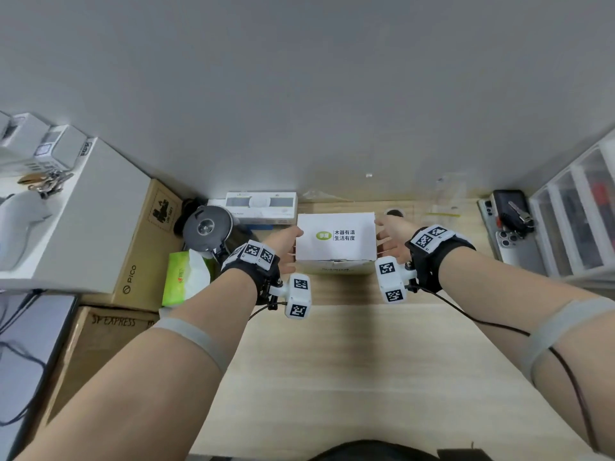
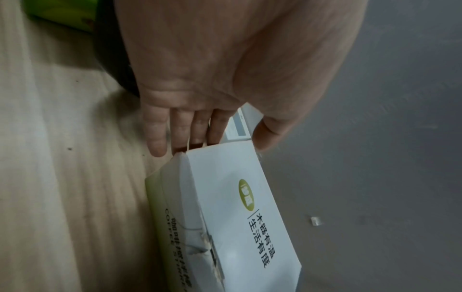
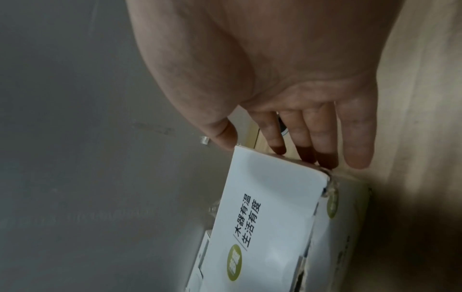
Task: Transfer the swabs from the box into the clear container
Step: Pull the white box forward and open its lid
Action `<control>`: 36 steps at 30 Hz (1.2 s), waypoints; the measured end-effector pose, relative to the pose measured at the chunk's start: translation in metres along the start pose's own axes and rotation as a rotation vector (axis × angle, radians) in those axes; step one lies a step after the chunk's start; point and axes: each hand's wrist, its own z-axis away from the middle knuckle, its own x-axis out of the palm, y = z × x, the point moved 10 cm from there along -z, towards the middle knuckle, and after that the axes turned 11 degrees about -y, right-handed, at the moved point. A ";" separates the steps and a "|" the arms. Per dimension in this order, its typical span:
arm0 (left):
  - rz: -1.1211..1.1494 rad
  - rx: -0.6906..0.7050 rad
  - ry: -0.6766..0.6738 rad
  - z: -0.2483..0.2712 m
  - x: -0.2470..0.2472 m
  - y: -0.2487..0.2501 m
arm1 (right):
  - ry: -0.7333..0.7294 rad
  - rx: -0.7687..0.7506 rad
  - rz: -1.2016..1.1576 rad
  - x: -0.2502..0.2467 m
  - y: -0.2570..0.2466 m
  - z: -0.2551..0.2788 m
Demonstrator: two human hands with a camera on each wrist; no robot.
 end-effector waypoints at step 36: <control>-0.041 -0.072 0.005 0.071 -0.002 -0.068 | -0.016 -0.027 0.120 0.057 0.058 0.075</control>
